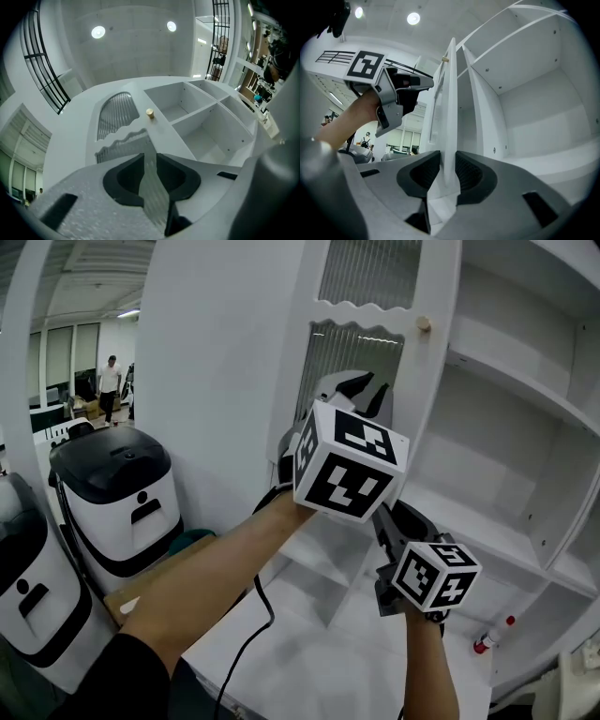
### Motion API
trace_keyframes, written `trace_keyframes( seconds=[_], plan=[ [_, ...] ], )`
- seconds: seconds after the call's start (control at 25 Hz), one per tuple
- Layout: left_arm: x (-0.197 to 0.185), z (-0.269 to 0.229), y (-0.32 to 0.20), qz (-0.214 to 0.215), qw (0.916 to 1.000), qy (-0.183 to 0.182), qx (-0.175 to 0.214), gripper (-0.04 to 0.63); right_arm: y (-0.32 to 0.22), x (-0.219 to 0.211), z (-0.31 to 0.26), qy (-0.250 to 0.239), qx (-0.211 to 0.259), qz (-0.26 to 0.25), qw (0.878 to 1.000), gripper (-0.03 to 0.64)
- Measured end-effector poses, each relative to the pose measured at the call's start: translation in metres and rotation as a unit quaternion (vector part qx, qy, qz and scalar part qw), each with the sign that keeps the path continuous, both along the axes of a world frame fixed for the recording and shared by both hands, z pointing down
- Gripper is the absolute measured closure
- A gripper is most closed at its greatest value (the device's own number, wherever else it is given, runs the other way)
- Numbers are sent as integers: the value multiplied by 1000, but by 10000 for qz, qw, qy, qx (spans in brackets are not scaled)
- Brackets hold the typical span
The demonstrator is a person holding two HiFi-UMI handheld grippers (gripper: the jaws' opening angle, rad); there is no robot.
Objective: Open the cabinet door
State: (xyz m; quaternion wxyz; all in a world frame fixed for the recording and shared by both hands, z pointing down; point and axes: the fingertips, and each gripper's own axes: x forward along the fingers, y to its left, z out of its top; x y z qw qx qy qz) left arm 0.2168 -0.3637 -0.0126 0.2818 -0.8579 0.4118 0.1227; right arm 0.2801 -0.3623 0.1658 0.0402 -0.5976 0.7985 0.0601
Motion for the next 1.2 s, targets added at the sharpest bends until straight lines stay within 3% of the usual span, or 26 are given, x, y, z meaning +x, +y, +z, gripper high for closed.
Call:
trace_keyframes(
  seconds=[0.8, 1.2],
  plan=[
    [-43, 122, 16, -361, 9926, 24, -1156, 509, 36, -42, -3, -36, 88, -234, 9997, 537],
    [-62, 155, 33, -557, 9890, 8, -1369, 538, 50, -61, -1, -67, 133, -438, 9989, 545]
  ],
)
